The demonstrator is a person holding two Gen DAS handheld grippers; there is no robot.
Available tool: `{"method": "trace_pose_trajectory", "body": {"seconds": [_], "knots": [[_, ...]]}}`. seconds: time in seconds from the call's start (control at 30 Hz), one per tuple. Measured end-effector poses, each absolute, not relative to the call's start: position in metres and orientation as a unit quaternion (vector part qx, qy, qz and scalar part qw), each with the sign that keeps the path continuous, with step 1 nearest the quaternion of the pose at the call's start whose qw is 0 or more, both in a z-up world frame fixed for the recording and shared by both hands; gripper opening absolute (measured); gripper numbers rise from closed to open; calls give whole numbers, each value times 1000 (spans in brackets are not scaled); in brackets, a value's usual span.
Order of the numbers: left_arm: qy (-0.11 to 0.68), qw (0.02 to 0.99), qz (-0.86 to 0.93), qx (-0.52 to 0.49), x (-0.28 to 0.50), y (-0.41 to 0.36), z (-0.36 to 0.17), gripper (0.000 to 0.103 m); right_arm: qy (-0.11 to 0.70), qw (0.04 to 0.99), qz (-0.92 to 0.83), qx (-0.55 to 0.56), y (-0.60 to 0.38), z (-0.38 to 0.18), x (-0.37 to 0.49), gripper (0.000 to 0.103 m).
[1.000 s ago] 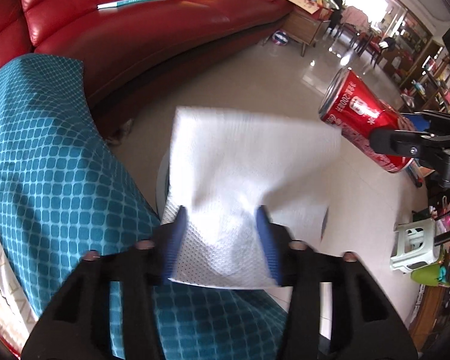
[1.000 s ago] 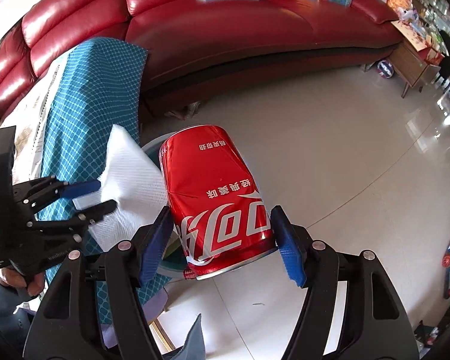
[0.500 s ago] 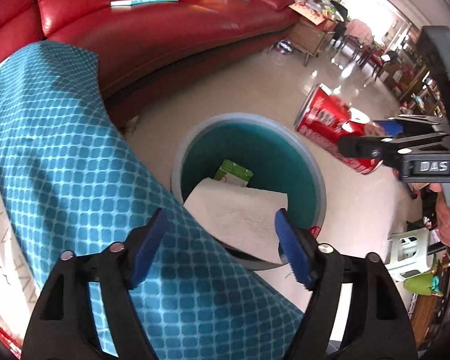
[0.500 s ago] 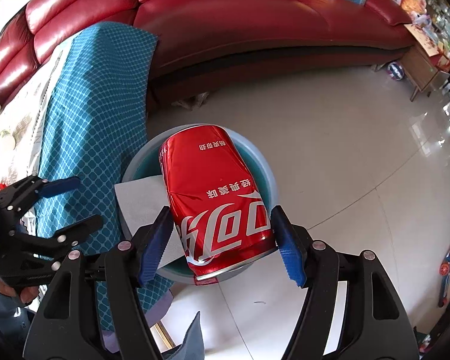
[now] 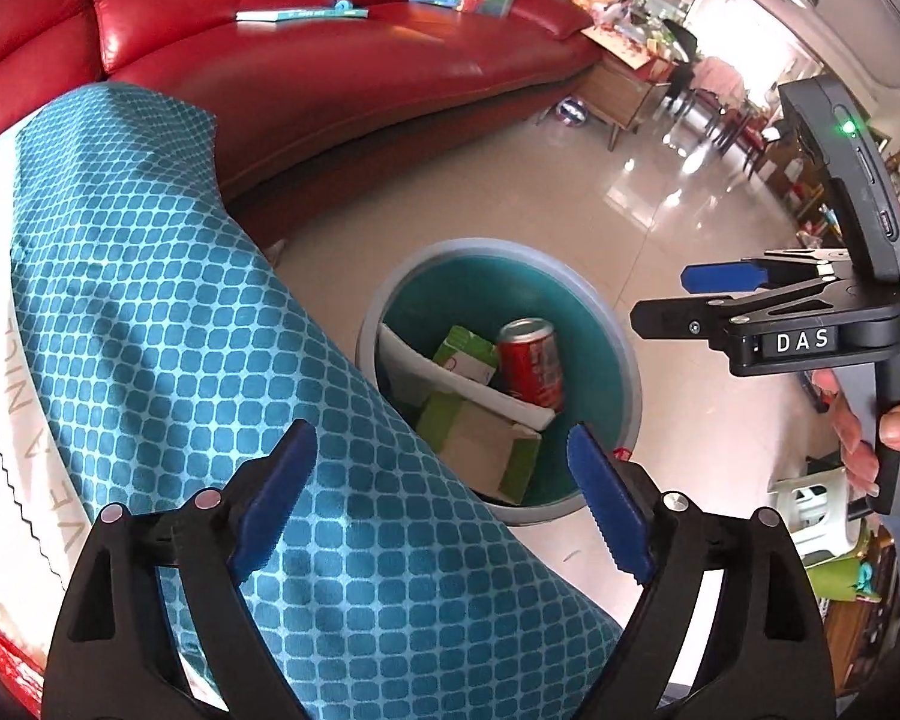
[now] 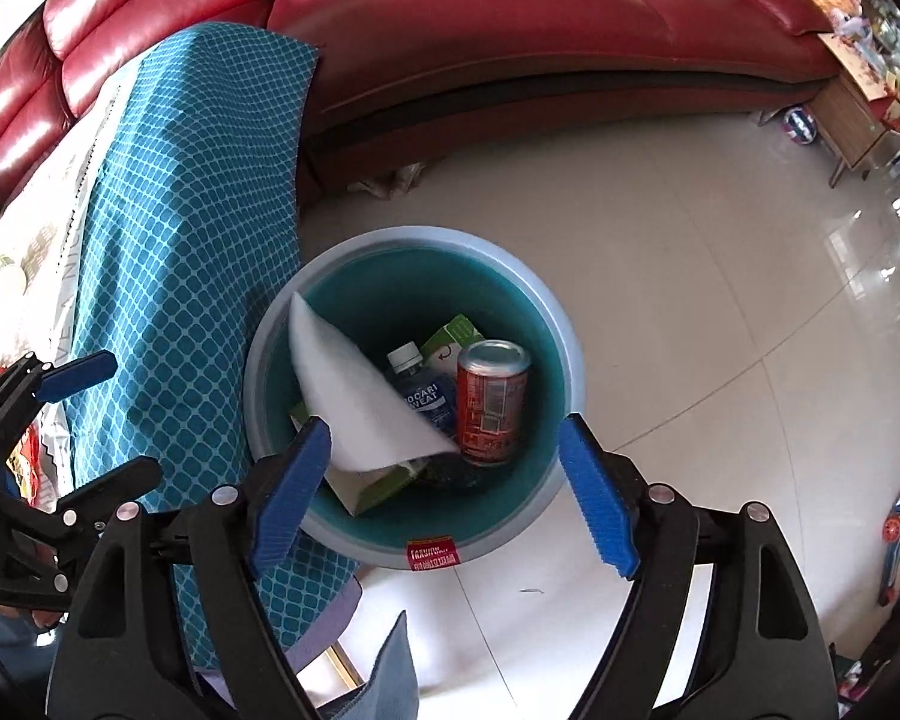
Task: Collect trash
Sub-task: 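Carry the tissue and can over the teal bin and open both tools, then move both tools back over the table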
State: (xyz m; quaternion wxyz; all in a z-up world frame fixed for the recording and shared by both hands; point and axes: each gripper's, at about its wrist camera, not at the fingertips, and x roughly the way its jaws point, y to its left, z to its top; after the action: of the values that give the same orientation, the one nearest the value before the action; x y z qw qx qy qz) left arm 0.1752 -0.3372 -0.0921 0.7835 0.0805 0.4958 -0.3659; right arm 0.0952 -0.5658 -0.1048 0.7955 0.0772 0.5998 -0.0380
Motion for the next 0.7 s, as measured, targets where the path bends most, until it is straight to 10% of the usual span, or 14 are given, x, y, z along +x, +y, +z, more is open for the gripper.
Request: {"method": "trace_pose_trajectory", "body": {"seconds": [0.7], "knots": [[465,814,-344,41,136,-241,-57,93,584,810,-36,28,-496,-64,70,84]]}}
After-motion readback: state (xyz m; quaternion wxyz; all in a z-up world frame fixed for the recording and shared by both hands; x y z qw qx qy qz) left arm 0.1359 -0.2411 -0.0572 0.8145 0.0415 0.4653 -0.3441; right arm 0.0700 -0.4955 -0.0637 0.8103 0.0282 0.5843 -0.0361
